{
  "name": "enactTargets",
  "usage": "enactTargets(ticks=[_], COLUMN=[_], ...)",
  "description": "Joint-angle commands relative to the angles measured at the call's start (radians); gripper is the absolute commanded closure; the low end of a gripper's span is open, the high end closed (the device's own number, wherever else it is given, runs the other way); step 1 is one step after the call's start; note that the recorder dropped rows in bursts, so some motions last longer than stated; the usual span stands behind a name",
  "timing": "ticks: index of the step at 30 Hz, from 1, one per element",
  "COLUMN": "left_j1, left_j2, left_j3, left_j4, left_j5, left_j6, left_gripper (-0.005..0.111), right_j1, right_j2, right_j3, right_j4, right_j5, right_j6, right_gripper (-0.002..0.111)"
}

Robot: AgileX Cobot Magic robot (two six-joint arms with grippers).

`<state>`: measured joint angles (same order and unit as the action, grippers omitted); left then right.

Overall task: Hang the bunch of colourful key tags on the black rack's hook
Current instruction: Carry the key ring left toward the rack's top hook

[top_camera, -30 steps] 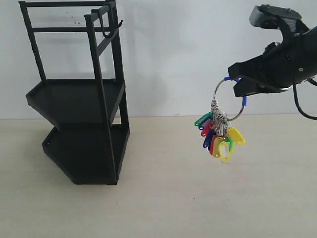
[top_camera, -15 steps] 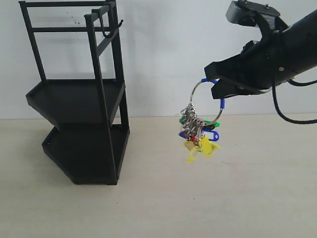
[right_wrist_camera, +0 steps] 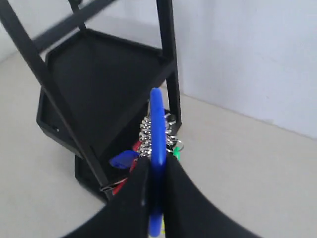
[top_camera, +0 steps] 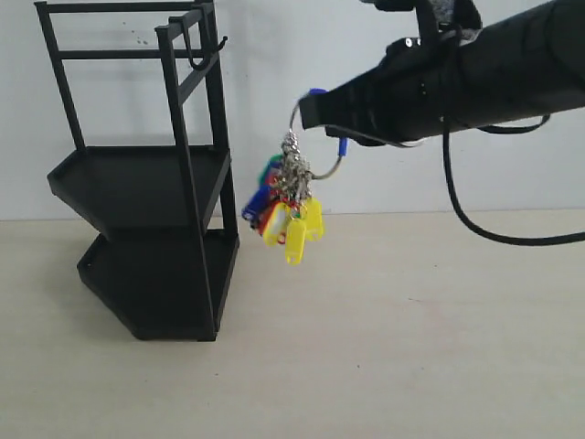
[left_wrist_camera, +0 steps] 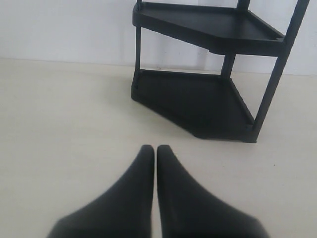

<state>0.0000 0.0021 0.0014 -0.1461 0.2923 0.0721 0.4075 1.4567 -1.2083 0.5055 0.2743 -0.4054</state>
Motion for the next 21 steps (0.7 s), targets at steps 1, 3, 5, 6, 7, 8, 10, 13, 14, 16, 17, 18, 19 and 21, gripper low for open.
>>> enactTargets(ticks=[1, 3, 5, 6, 7, 8, 10, 13, 14, 16, 17, 18, 19, 21], left_j1=[-0.001, -0.001, -0.001, -0.001, -0.001, -0.001, -0.001, -0.001, -0.001, -0.001, -0.001, -0.001, -0.001, -0.001], left_j2=[-0.002, -0.002, -0.002, -0.002, -0.002, -0.002, -0.002, -0.002, -0.002, -0.002, -0.002, -0.002, -0.002, -0.002], left_j3=[-0.001, -0.001, -0.001, -0.001, -0.001, -0.001, -0.001, -0.001, -0.001, -0.001, -0.001, -0.001, -0.001, -0.001], left_j4=[0.005, 0.005, 0.005, 0.005, 0.005, 0.005, 0.005, 0.005, 0.005, 0.005, 0.005, 0.005, 0.005, 0.005], left_j5=[-0.008, -0.008, -0.008, -0.008, -0.008, -0.008, -0.008, -0.008, -0.008, -0.008, -0.008, -0.008, -0.008, -0.008], left_j6=[0.003, 0.003, 0.003, 0.003, 0.003, 0.003, 0.003, 0.003, 0.003, 0.003, 0.003, 0.003, 0.003, 0.003], left_gripper=[0.102, 0.102, 0.102, 0.102, 0.102, 0.102, 0.102, 0.102, 0.102, 0.102, 0.102, 0.102, 0.102, 0.102], right_j1=[0.079, 0.090, 0.090, 0.090, 0.090, 0.090, 0.092, 0.103, 0.103, 0.105, 0.105, 0.105, 0.105, 0.115], right_j2=[-0.017, -0.017, -0.017, -0.017, -0.014, -0.006, 0.026, 0.078, 0.087, 0.105, 0.112, 0.119, 0.129, 0.147], right_j3=[-0.002, -0.002, -0.002, -0.002, -0.002, -0.002, -0.002, -0.002, -0.002, -0.002, -0.004, -0.012, -0.024, -0.049], right_j4=[-0.026, -0.026, -0.024, -0.024, -0.024, -0.024, -0.024, -0.024, -0.024, -0.024, -0.024, -0.024, -0.024, -0.024], right_j5=[-0.199, -0.292, -0.314, -0.322, -0.342, -0.358, -0.390, -0.465, -0.490, -0.532, -0.541, -0.538, -0.531, -0.519], right_j6=[-0.051, -0.069, -0.074, -0.081, -0.083, -0.083, -0.081, -0.079, -0.079, -0.079, -0.079, -0.079, -0.074, -0.056], right_gripper=[0.109, 0.109, 0.109, 0.109, 0.109, 0.109, 0.109, 0.109, 0.109, 0.109, 0.109, 0.109, 0.109, 0.109])
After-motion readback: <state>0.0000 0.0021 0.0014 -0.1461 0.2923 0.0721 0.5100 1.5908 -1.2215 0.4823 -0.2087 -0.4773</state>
